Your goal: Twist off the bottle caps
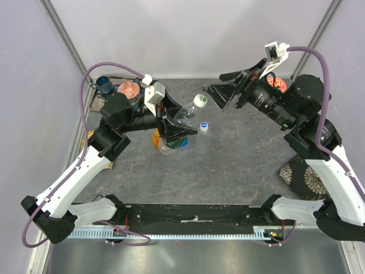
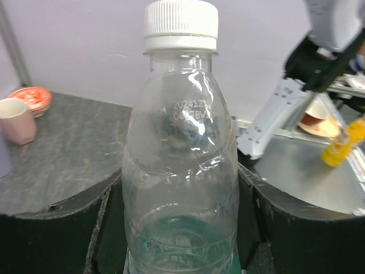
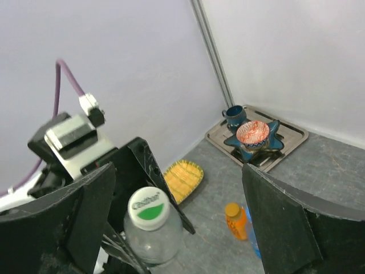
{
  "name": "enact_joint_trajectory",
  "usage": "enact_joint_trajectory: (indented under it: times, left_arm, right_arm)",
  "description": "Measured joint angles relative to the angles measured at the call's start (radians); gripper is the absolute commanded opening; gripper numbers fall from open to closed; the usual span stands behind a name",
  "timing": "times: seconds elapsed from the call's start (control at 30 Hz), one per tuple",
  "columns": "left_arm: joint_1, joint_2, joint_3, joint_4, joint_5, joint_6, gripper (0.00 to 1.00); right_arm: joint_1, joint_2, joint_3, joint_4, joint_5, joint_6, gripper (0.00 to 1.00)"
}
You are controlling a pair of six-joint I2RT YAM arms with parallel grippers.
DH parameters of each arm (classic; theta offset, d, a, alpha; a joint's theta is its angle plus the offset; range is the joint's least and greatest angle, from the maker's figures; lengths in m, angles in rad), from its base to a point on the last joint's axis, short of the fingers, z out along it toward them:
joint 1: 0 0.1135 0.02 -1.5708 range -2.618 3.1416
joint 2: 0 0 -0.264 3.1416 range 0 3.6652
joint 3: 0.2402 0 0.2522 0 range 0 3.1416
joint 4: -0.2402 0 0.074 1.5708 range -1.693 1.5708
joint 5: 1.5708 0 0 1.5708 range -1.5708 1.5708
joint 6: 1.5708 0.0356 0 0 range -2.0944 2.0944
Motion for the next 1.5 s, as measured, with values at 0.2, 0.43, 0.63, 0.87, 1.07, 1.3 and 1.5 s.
enact_joint_trajectory:
  times: [0.2, 0.43, 0.63, 0.87, 1.07, 1.3, 1.5]
  left_arm:
    - [-0.052, -0.008, 0.006, -0.100, -0.261, 0.126, 0.20]
    - [-0.126, -0.008, 0.007, -0.146, -0.573, 0.223, 0.19]
    - [-0.158, -0.008, 0.007, -0.156, -0.697, 0.268, 0.19]
    - [-0.181, -0.008, 0.007, -0.156, -0.753, 0.294, 0.19]
    - [-0.183, -0.009, 0.007, -0.156, -0.770, 0.307, 0.19]
    - [-0.186, -0.011, 0.007, -0.156, -0.780, 0.312, 0.19]
    - [-0.187, -0.011, 0.006, -0.168, -0.792, 0.312, 0.19]
  right_arm:
    - [-0.002, 0.021, 0.019, 0.021, 0.050, 0.092, 0.98]
    - [-0.002, 0.032, -0.034, 0.060, 0.060, 0.165, 0.93]
    - [-0.003, 0.075, -0.060, 0.066, 0.069, 0.203, 0.85]
    - [-0.002, 0.107, -0.072, 0.066, 0.086, 0.220, 0.72]
    - [-0.003, 0.108, -0.094, 0.073, 0.094, 0.225, 0.64]
    - [-0.002, 0.108, -0.106, 0.082, 0.094, 0.228, 0.59]
    - [0.001, 0.108, -0.124, 0.111, 0.082, 0.238, 0.17]
